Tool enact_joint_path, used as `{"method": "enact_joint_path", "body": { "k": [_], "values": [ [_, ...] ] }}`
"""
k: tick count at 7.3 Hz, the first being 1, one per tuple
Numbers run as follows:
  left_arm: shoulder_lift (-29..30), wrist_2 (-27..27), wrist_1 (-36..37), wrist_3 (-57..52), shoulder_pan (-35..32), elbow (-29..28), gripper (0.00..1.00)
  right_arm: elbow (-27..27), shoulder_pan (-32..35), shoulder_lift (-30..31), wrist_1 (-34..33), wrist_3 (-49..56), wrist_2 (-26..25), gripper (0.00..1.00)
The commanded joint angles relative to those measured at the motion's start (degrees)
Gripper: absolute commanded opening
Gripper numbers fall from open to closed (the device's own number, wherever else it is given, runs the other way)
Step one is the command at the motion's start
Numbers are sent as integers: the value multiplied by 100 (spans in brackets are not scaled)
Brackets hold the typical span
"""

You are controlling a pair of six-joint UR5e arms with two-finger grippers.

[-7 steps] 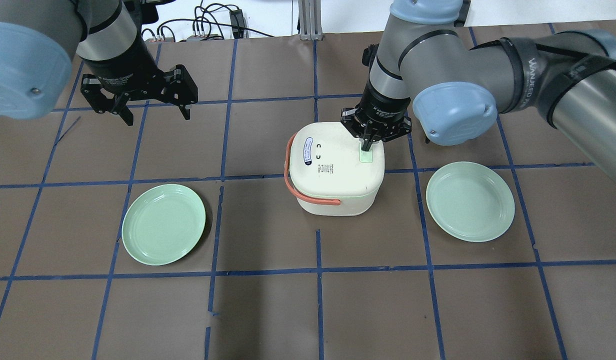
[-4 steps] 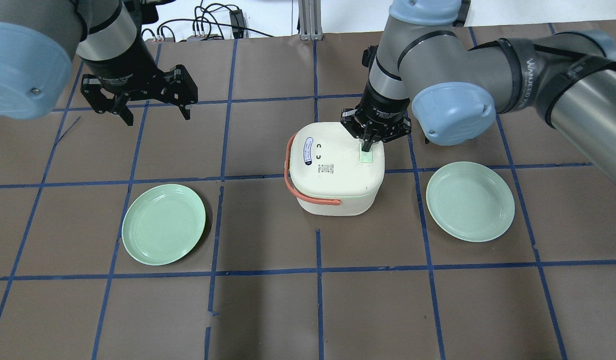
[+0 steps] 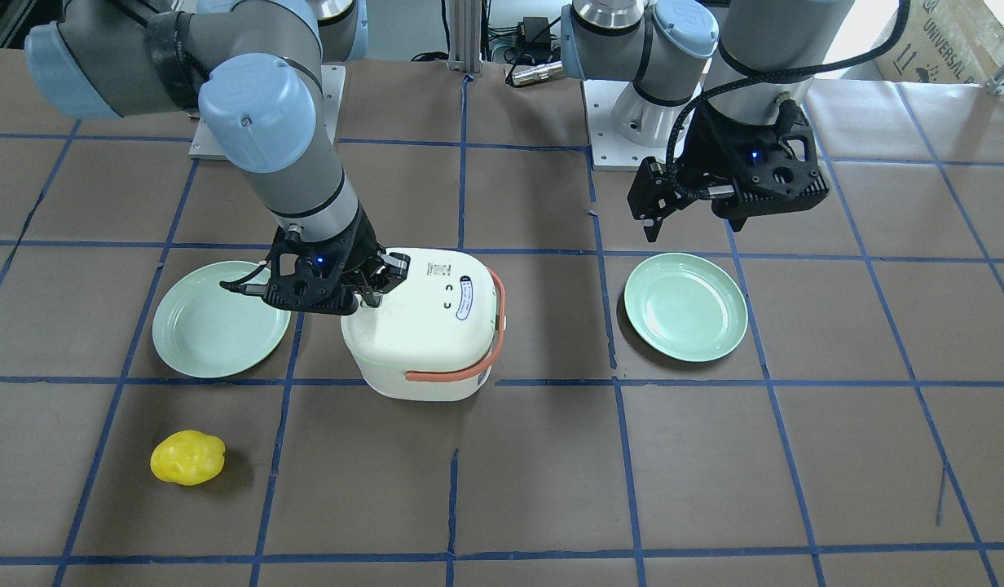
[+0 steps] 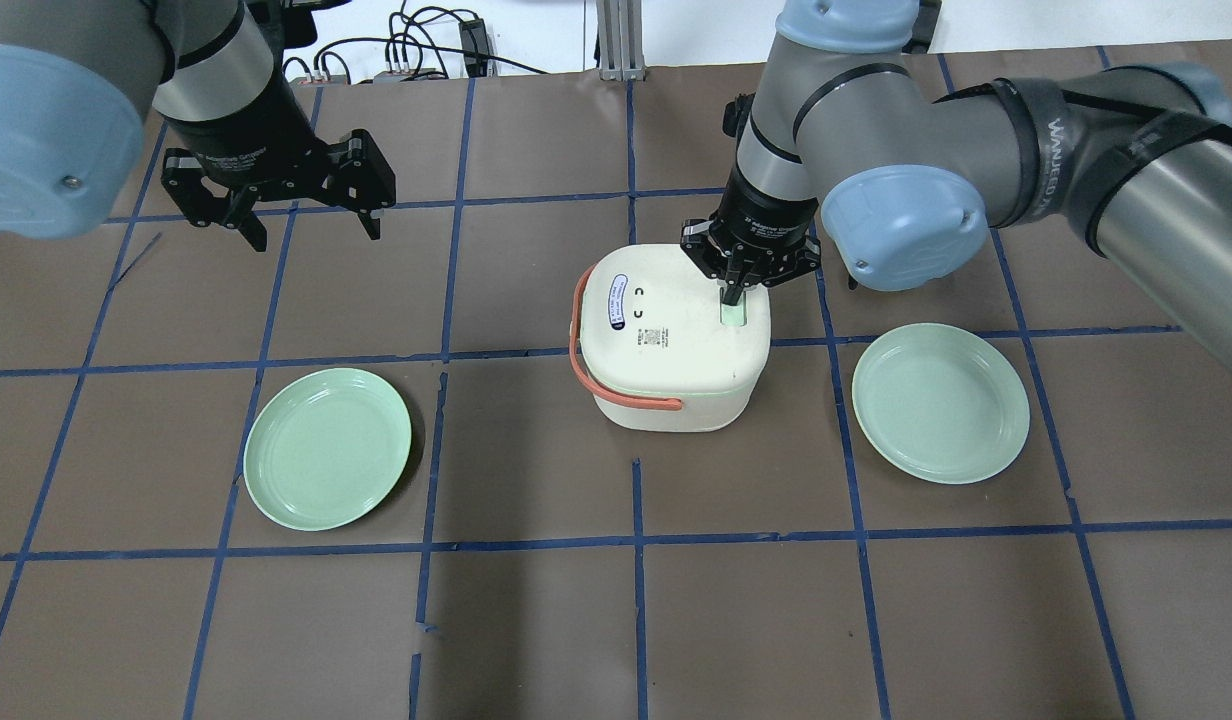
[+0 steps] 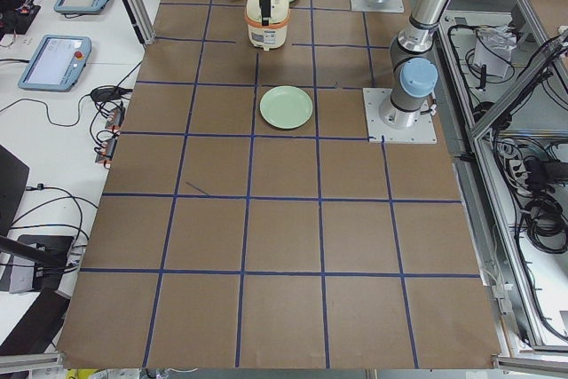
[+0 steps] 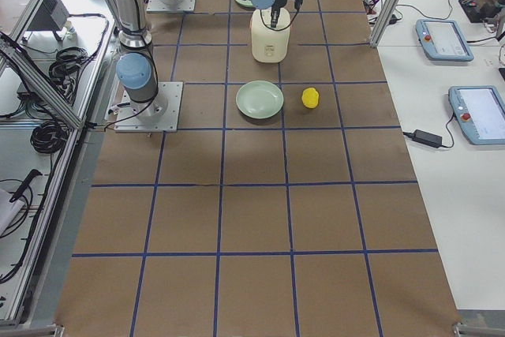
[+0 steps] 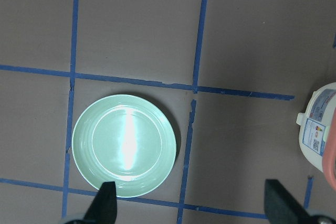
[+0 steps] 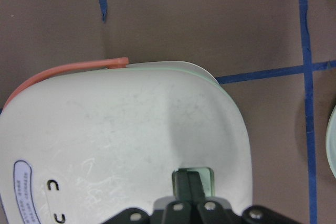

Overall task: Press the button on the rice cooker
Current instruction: 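Press down on the green lid button with the closed right gripper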

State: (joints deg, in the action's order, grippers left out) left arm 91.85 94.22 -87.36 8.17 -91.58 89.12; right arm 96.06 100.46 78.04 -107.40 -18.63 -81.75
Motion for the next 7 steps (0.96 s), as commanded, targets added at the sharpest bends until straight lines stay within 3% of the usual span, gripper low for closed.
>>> {"method": "enact_joint_path", "body": {
  "k": [1, 5, 7],
  "values": [
    [0, 0, 0, 0, 0, 0, 100, -9, 0, 1, 0, 0, 1, 7],
    [0, 0, 0, 0, 0, 0, 100, -123, -9, 370, 263, 52, -34, 12],
    [0, 0, 0, 0, 0, 0, 100, -586, -157, 405, 980, 384, -130, 14]
  ]
}}
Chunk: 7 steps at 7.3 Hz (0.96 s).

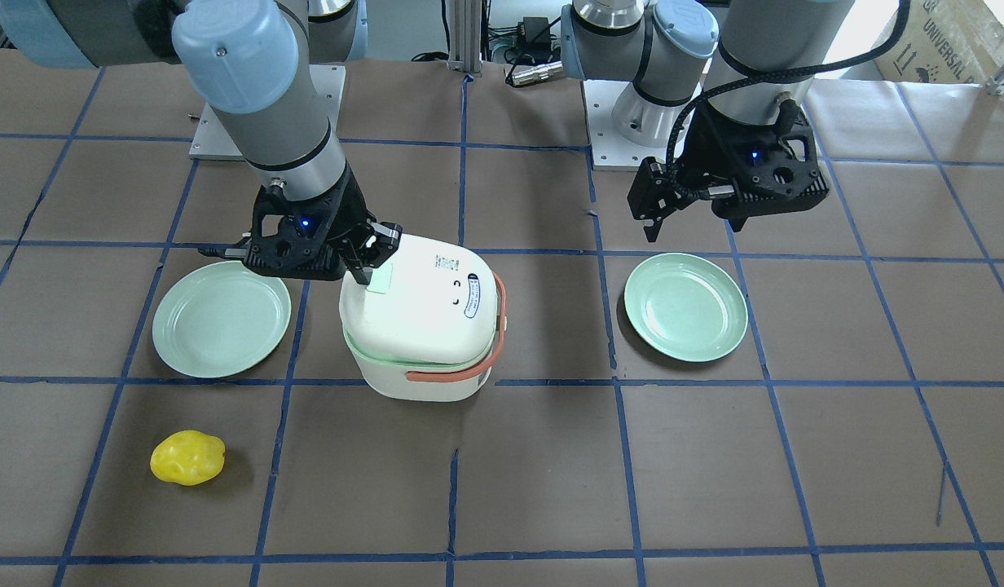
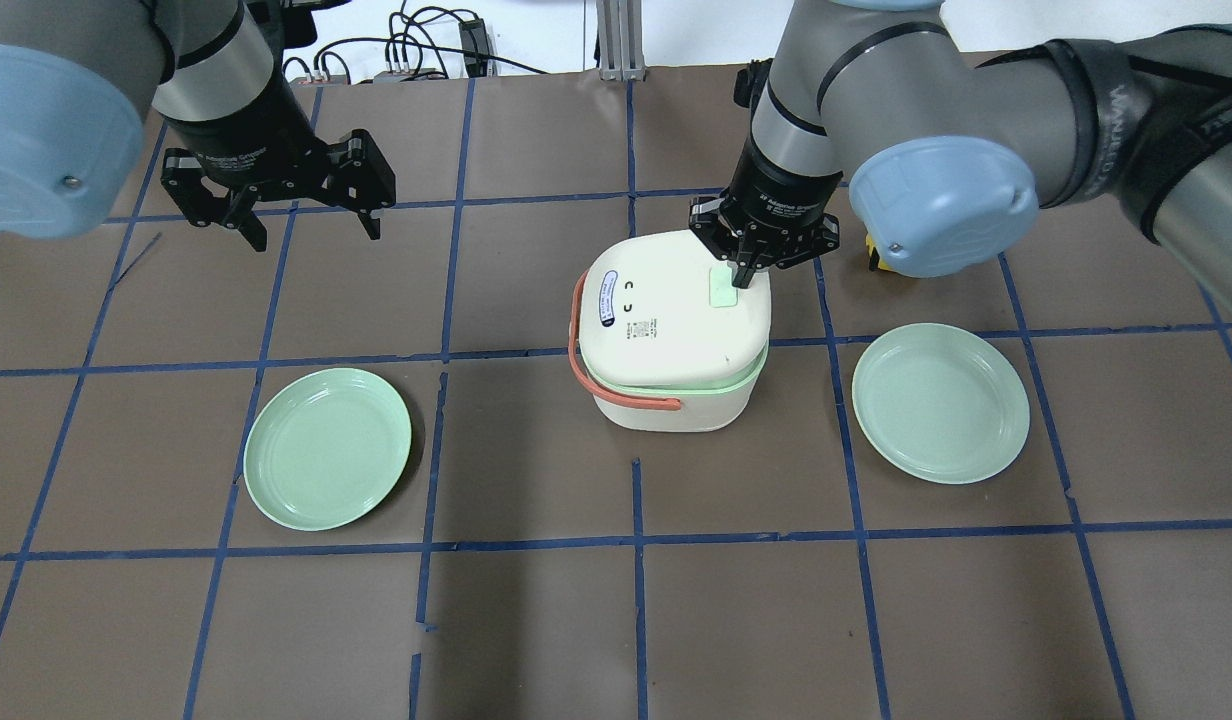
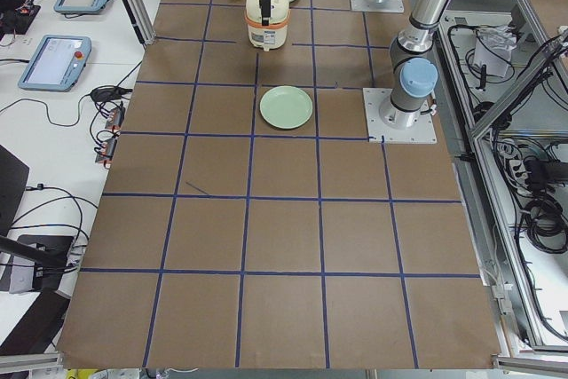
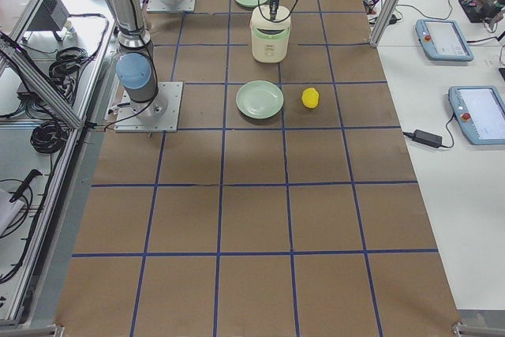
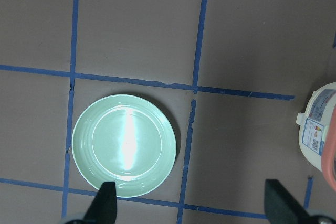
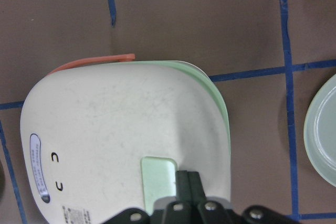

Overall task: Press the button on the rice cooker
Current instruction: 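Lift the right gripper up and back away from the opened cooker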

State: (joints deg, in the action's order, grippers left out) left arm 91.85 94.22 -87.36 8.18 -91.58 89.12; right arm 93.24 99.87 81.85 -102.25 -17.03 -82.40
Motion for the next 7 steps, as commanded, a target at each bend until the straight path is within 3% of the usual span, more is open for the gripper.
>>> {"method": "enact_joint_path", "body": {
  "k": [1, 2, 3, 4, 6, 7],
  "values": [
    [0, 0, 0, 0, 0, 0, 100, -664, -178, 33, 939, 609, -396, 18],
    [0, 0, 0, 0, 0, 0, 100, -902, -222, 33, 1274, 648, -600, 29],
    [0, 0, 0, 0, 0, 0, 100, -1026, -292, 102, 1304, 657, -628, 48],
    [0, 0, 0, 0, 0, 0, 100, -1028, -388, 251, 1365, 761, -698, 57],
    [0, 0, 0, 0, 0, 0, 100, -1123, -958, 419, 1601, 1657, -708, 90],
    [0, 0, 0, 0, 0, 0, 100, -1229, -943, 550, 1916, 1711, -716, 96]
  ]
}}
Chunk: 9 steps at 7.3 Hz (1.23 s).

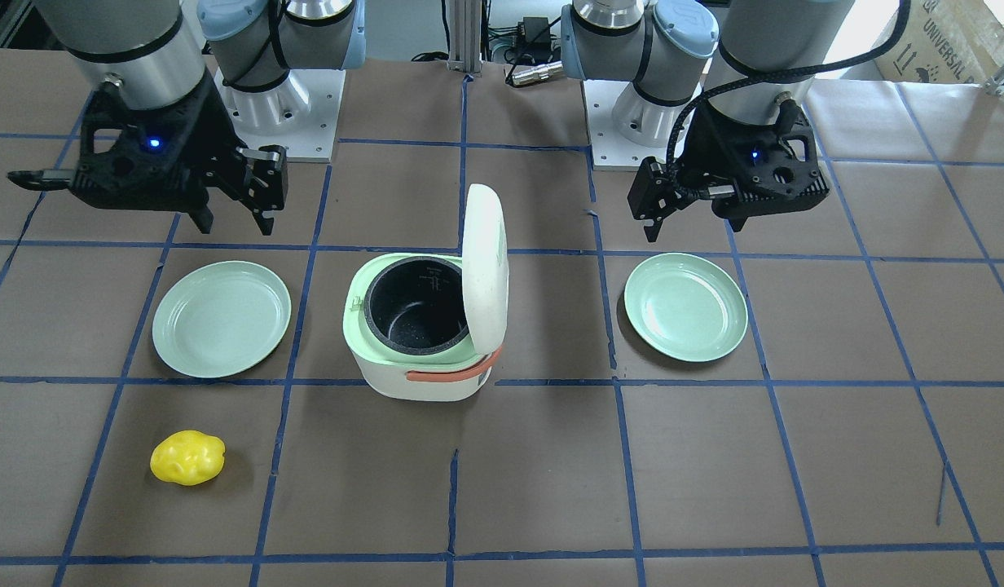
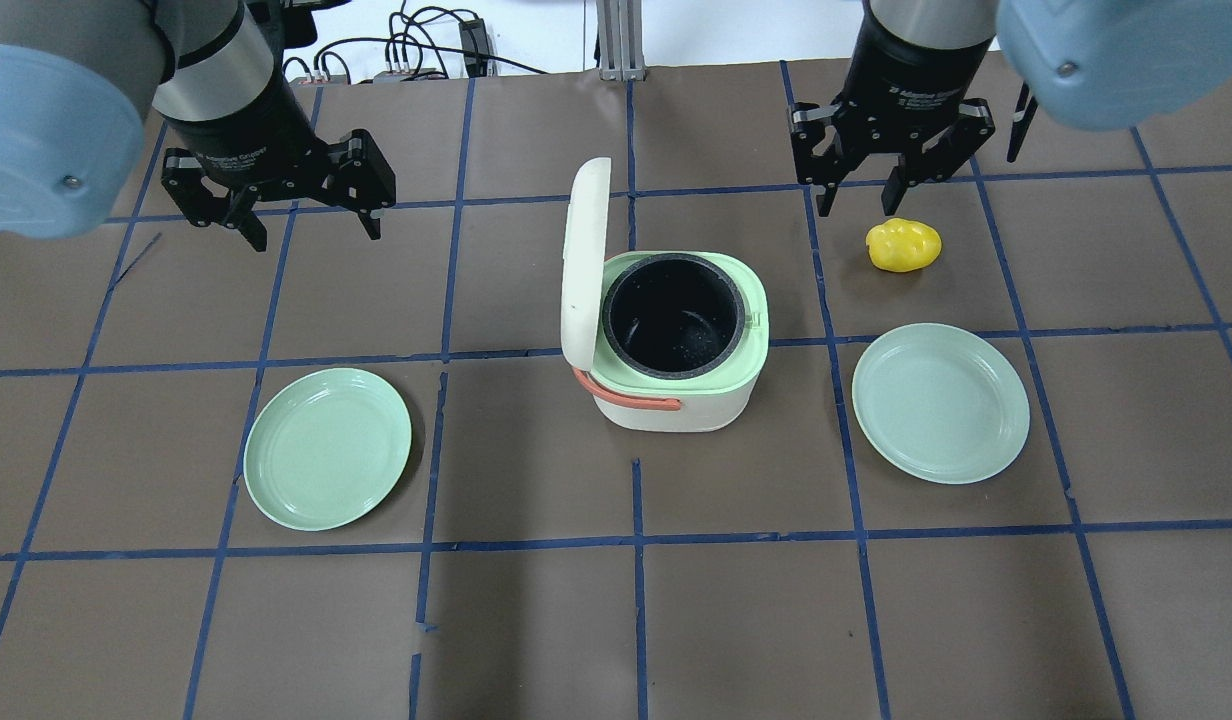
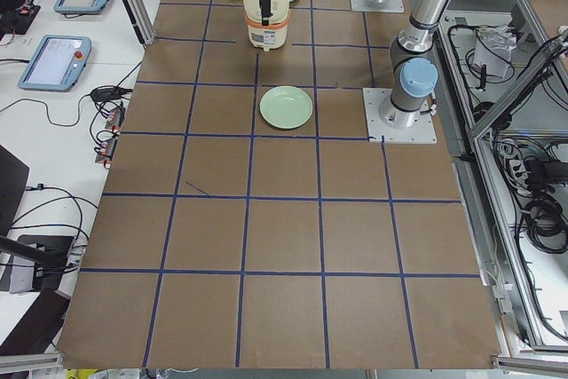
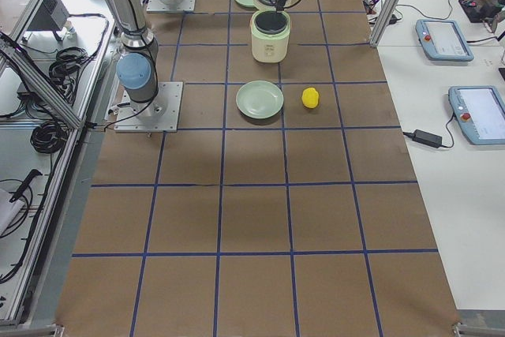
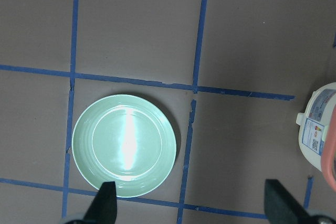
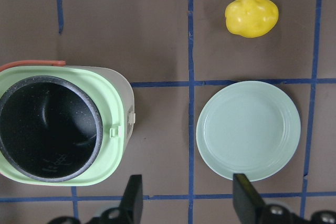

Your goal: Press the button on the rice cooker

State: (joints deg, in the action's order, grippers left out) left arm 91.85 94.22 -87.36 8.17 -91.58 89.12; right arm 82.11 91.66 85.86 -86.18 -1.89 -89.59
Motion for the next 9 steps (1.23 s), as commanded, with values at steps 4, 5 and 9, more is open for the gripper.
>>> {"method": "enact_joint_path", "body": {
  "k": [4, 5, 9],
  "values": [
    [0, 0, 0, 0, 0, 0, 100, -195, -149, 80, 462, 102, -32, 99],
    [0, 0, 0, 0, 0, 0, 100, -143, -123, 63, 461, 110, -41, 99],
    [0, 0, 0, 0, 0, 0, 100, -151, -105, 10, 233, 66, -67, 99]
  ]
}}
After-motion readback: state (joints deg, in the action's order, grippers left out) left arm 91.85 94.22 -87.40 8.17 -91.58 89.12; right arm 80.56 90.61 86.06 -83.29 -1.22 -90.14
